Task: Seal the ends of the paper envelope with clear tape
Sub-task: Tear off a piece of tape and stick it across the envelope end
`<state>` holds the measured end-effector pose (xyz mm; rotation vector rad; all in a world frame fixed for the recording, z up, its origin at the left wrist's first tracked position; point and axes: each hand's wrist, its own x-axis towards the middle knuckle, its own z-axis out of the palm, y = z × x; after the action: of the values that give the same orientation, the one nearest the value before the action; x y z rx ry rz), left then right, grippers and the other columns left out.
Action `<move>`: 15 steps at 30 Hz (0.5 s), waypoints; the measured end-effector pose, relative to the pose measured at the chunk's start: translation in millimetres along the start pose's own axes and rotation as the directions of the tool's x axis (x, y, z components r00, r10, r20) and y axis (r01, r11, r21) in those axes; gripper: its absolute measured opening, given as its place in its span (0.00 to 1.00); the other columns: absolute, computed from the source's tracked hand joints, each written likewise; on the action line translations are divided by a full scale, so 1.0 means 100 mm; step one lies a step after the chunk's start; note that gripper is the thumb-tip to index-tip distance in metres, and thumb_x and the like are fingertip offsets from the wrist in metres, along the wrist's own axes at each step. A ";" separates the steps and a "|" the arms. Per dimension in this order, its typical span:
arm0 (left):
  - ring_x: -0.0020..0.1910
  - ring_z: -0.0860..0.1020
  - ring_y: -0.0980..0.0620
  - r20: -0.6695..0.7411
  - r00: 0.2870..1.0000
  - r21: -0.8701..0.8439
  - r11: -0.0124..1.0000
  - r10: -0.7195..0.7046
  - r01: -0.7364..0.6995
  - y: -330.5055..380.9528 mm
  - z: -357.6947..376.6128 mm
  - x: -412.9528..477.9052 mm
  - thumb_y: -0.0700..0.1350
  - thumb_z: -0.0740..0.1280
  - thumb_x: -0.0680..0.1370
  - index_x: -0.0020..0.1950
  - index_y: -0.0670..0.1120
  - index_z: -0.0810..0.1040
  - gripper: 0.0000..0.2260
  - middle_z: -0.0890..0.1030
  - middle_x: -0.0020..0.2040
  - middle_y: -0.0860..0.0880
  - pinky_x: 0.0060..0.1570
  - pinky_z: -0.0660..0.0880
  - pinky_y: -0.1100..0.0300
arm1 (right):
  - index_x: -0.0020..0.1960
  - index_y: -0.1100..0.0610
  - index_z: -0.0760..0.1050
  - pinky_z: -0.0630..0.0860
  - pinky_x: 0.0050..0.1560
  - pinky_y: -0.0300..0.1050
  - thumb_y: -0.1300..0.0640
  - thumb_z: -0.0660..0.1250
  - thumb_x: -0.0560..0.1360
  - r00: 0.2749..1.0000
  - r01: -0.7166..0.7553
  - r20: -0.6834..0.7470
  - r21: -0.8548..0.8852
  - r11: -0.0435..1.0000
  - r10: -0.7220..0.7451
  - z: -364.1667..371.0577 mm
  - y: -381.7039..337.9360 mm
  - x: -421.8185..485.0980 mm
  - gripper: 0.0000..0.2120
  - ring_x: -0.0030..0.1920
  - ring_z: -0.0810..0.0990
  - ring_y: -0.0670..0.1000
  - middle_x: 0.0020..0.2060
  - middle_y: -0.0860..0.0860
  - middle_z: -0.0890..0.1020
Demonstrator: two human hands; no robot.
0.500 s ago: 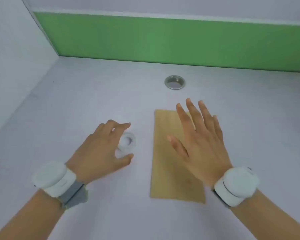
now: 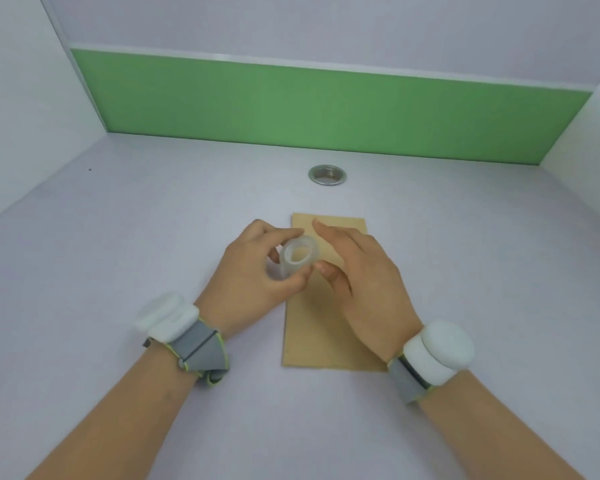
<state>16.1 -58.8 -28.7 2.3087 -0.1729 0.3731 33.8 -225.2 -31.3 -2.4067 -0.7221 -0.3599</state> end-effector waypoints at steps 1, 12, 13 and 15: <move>0.45 0.74 0.59 0.002 1.000 -0.028 0.999 0.014 -0.014 0.00 0.03 0.00 0.60 0.66 0.65 0.60 0.54 0.77 0.25 0.74 0.48 0.54 0.42 0.68 0.75 | 0.67 0.52 0.70 0.70 0.58 0.42 0.45 0.52 0.75 1.000 0.013 -0.011 0.008 1.000 -0.013 0.01 0.02 0.01 0.24 0.60 0.74 0.52 0.62 0.49 0.76; 0.38 0.78 0.58 -0.068 0.998 -0.137 0.991 -0.007 -0.003 -0.01 0.04 -0.03 0.64 0.71 0.61 0.51 0.54 0.81 0.23 0.78 0.45 0.54 0.43 0.75 0.67 | 0.58 0.48 0.79 0.75 0.56 0.40 0.49 0.67 0.73 0.984 -0.116 -0.105 0.245 0.963 0.146 -0.05 0.00 -0.04 0.13 0.48 0.82 0.43 0.50 0.46 0.85; 0.38 0.78 0.58 -0.069 0.997 -0.141 0.990 -0.015 0.005 0.00 0.04 -0.03 0.64 0.70 0.60 0.50 0.54 0.81 0.23 0.79 0.45 0.54 0.43 0.75 0.67 | 0.58 0.48 0.79 0.74 0.56 0.37 0.49 0.68 0.73 0.983 -0.127 -0.096 0.253 0.959 0.155 -0.06 -0.01 -0.05 0.13 0.48 0.82 0.42 0.49 0.46 0.85; 0.37 0.79 0.59 -0.068 0.997 -0.147 0.989 -0.027 0.016 0.01 0.04 -0.04 0.64 0.70 0.59 0.50 0.54 0.81 0.24 0.79 0.45 0.54 0.42 0.76 0.68 | 0.57 0.48 0.80 0.74 0.55 0.34 0.50 0.69 0.73 0.980 -0.144 -0.093 0.287 0.947 0.177 -0.07 -0.02 -0.07 0.13 0.47 0.81 0.40 0.47 0.46 0.86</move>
<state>12.7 -62.6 -32.4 2.1483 -0.1361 0.4152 25.9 -230.9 -27.4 -2.1386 -0.4831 -0.3077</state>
